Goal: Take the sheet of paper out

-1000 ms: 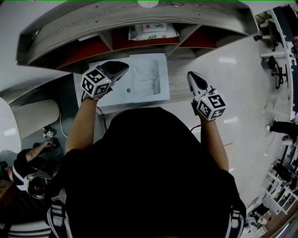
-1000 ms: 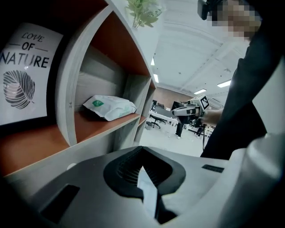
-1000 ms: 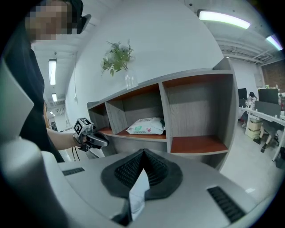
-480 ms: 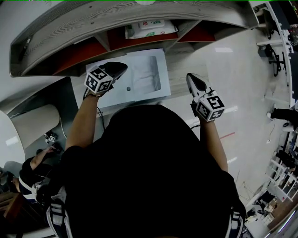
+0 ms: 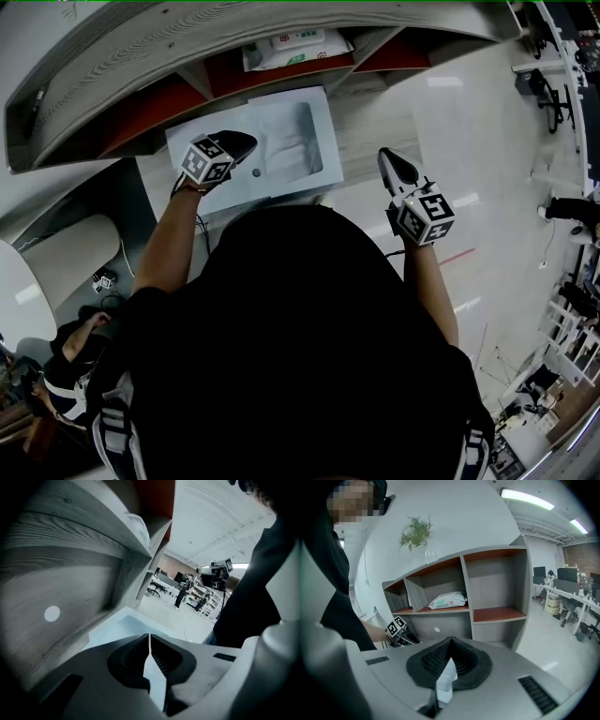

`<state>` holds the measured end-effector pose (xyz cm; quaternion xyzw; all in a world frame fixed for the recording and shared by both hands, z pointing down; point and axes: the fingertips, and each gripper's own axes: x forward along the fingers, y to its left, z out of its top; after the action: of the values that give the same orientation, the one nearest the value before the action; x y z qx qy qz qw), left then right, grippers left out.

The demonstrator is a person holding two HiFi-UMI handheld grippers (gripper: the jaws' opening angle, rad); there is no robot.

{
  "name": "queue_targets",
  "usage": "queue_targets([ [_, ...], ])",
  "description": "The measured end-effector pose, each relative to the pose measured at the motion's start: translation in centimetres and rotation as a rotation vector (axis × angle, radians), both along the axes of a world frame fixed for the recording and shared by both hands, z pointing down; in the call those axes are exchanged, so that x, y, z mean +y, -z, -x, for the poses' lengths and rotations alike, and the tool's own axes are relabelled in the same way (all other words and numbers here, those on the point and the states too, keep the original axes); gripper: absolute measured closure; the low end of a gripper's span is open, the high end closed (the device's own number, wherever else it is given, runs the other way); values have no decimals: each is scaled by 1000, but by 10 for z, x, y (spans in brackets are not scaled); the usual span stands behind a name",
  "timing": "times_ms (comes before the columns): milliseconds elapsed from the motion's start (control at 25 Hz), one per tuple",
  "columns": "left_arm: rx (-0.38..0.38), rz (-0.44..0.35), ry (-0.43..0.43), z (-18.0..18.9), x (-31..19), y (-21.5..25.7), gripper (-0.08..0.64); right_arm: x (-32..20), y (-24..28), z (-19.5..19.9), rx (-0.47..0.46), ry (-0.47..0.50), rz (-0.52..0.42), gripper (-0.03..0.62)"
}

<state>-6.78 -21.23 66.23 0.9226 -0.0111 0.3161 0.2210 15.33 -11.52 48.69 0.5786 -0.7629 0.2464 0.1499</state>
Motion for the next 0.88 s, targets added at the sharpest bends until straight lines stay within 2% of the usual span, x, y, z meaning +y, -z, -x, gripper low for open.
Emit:
queue_targets([
  [440, -68, 75, -65, -5, 20, -47, 537, 12, -14, -5, 0, -34, 45, 580],
  [880, -152, 120, -73, -10, 28, -90, 431, 30, -37, -9, -7, -68, 116, 580],
])
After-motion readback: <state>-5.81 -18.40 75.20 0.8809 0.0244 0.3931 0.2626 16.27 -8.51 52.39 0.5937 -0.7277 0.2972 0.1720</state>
